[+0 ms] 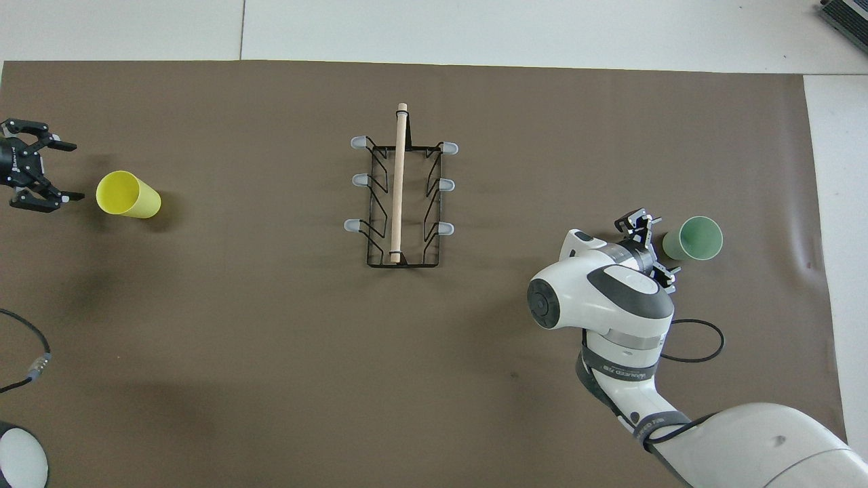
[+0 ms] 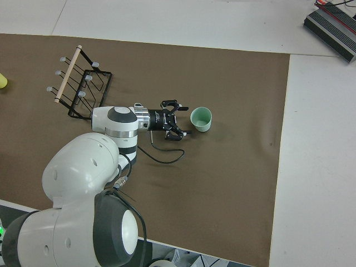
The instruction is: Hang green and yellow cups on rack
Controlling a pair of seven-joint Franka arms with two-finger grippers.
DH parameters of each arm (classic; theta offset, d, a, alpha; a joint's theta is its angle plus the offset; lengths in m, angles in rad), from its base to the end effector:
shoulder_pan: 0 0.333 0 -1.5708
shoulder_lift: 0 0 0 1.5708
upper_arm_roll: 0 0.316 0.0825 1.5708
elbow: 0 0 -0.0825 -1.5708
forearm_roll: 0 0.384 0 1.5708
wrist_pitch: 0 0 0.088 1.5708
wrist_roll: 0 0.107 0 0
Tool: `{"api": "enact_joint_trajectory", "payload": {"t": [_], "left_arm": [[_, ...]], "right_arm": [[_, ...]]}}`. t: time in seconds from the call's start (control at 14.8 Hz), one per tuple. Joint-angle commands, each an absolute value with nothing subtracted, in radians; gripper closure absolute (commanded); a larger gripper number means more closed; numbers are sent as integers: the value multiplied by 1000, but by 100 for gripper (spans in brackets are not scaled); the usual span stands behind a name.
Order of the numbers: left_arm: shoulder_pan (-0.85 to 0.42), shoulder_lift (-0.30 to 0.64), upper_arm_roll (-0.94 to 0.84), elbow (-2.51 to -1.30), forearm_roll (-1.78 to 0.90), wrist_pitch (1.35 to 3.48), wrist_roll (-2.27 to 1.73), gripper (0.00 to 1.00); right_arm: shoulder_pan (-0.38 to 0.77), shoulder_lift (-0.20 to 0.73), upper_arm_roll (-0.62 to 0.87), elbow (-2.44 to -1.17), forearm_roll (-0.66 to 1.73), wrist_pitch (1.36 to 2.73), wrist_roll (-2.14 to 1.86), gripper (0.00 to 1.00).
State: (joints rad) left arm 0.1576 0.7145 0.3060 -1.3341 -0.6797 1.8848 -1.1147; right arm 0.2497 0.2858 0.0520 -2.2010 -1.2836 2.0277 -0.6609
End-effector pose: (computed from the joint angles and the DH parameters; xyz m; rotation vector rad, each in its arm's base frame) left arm 0.6877 0.2359 0.3170 1.7378 2.1362 -0.3549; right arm 0.5237 0.1057 0.2480 1.3021 1.7552 -0.6488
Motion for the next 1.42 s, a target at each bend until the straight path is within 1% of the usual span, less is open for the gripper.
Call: {"api": "enact_joint_trajectory", "payload": {"t": [0.0,0.34,0.47,0.61,0.67,0.74,0.81,0.88,1.01,1.21,1.35], "left_arm": [[135,602,322,-1535,-787,1936,-1112,0],[146,511,322,-1768,-1029,2006,-1025,0],[135,488,322,-1842,-1113,2038,-953,0],[111,476,319,-1897,-1211,2118,-913,0],[94,479,321,-1902,-1244,2132,-911,0],[83,479,319,-1904,-1279,2153,-913,0],[78,477,319,-1914,-1304,2167,-911,0],[69,474,319,-1934,-1325,2174,-905,0],[58,466,319,-1965,-1400,2184,-864,0],[37,466,318,-1970,-1436,2204,-857,0],[20,466,311,-1970,-1442,2216,-842,0]], "right_arm": [[201,252,55,-2249,-1359,2085,-675,0],[160,259,55,-2250,-1414,2138,-672,0],[129,264,55,-2250,-1448,2164,-667,0],[112,264,55,-2264,-1483,2195,-635,0],[110,261,55,-2275,-1497,2197,-614,4],[107,256,55,-2282,-1503,2195,-601,12],[106,253,55,-2284,-1503,2197,-598,38],[106,252,55,-2286,-1503,2197,-595,99],[104,239,55,-2290,-1503,2195,-560,100],[83,216,58,-2281,-1482,2197,-554,100],[83,180,60,-2269,-1348,2215,-560,100]]}}
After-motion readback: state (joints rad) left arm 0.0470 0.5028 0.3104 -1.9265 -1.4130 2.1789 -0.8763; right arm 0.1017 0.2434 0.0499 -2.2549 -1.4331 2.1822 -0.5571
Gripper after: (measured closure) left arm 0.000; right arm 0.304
